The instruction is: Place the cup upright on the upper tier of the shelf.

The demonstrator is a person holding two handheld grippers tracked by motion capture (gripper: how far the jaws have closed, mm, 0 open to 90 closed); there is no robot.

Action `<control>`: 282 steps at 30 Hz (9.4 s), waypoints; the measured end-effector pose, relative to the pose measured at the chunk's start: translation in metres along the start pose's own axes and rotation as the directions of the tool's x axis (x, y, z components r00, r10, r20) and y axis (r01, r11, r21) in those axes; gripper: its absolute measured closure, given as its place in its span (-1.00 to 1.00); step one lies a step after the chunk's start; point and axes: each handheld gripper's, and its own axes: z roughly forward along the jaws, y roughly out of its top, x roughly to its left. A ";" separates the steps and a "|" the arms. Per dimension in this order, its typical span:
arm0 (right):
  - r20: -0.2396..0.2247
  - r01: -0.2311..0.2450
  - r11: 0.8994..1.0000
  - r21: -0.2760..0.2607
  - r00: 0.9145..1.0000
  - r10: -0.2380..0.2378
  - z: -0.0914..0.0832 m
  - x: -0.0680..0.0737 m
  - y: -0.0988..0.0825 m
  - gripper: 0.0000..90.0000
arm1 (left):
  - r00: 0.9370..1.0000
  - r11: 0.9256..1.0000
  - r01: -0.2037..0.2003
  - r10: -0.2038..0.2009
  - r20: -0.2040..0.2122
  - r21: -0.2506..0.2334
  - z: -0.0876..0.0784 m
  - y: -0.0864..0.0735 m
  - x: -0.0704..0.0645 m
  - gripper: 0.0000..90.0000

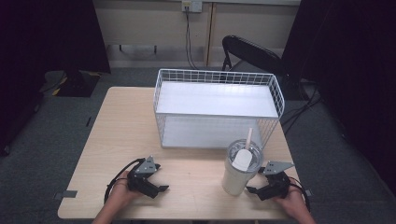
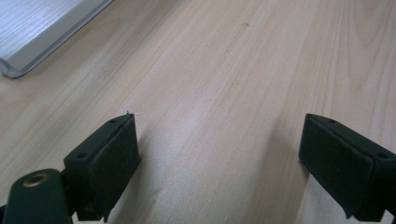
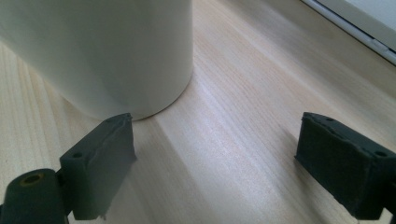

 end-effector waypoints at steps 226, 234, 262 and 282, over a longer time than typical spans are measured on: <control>-0.106 0.021 0.902 -0.431 0.992 -0.074 -0.074 0.003 0.219 -0.78 | 0.999 1.000 0.022 -0.023 -0.028 -0.002 -0.001 -0.001 -0.001 -0.73; -0.107 0.013 0.904 -0.427 0.992 -0.065 -0.076 -0.002 0.235 -0.78 | 0.999 1.000 0.022 -0.022 -0.028 -0.002 -0.001 -0.001 -0.001 -0.73; -0.042 -0.023 0.896 -0.444 0.999 0.005 -0.088 -0.030 0.290 -0.78 | 0.999 1.000 0.025 -0.025 -0.028 -0.007 -0.001 -0.001 -0.001 -0.73; 0.054 -0.057 0.885 -0.462 0.994 0.092 -0.074 -0.067 0.309 -0.78 | 0.999 1.000 0.025 -0.025 -0.027 -0.006 -0.002 -0.001 -0.001 -0.73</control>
